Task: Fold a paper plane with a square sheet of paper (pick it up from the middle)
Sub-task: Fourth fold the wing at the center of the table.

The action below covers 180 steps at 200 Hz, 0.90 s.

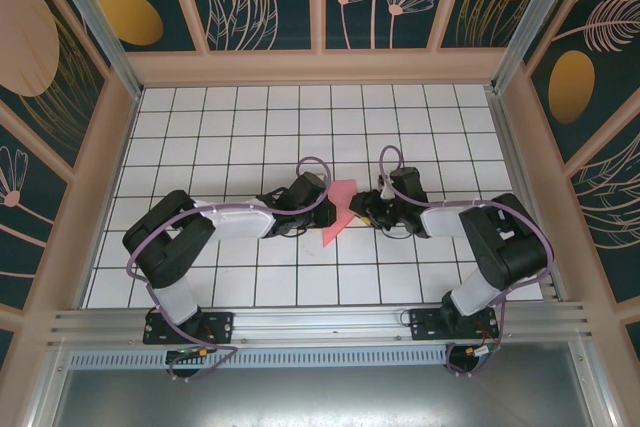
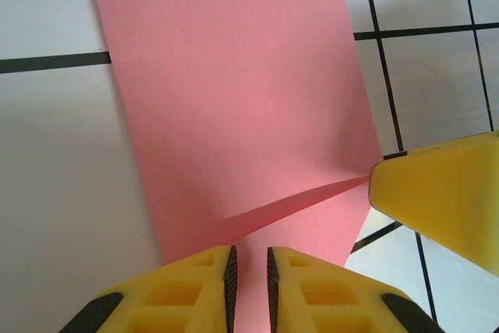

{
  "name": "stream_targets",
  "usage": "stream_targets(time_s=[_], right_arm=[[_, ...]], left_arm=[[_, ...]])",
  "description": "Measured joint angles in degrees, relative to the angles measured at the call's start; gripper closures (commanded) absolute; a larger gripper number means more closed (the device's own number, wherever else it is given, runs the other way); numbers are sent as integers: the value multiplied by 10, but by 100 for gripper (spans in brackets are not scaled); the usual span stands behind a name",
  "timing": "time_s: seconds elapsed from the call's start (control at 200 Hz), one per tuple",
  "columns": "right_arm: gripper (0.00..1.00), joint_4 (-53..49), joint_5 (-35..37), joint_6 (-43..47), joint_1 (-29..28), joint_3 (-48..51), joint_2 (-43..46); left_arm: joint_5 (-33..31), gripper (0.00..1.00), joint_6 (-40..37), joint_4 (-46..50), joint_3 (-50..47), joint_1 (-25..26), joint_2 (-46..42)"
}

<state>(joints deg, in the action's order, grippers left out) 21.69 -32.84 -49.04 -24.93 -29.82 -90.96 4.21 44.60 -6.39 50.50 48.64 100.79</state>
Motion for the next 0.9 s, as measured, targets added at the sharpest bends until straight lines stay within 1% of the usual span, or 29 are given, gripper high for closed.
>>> stream_targets(time_s=[0.125,0.325,0.585,0.706,0.791,0.901], right_arm=[[58,18,-14,0,-6,0,0],[62,26,-30,13,-15,0,0],[63,10,-49,81,-17,-7,-14],[66,2,-59,109,-19,-24,-34],[69,-5,-63,123,-21,-38,-50],[77,-10,-63,131,-25,-51,-65]], left_arm=[[-2,79,0,2,0,0,1],[-2,76,1,0,-11,0,-10],[-27,74,17,-8,-60,0,-126],[-39,72,31,-20,-92,0,-168],[-42,71,37,-26,-111,0,-182],[-36,66,44,-44,-136,0,-191]])
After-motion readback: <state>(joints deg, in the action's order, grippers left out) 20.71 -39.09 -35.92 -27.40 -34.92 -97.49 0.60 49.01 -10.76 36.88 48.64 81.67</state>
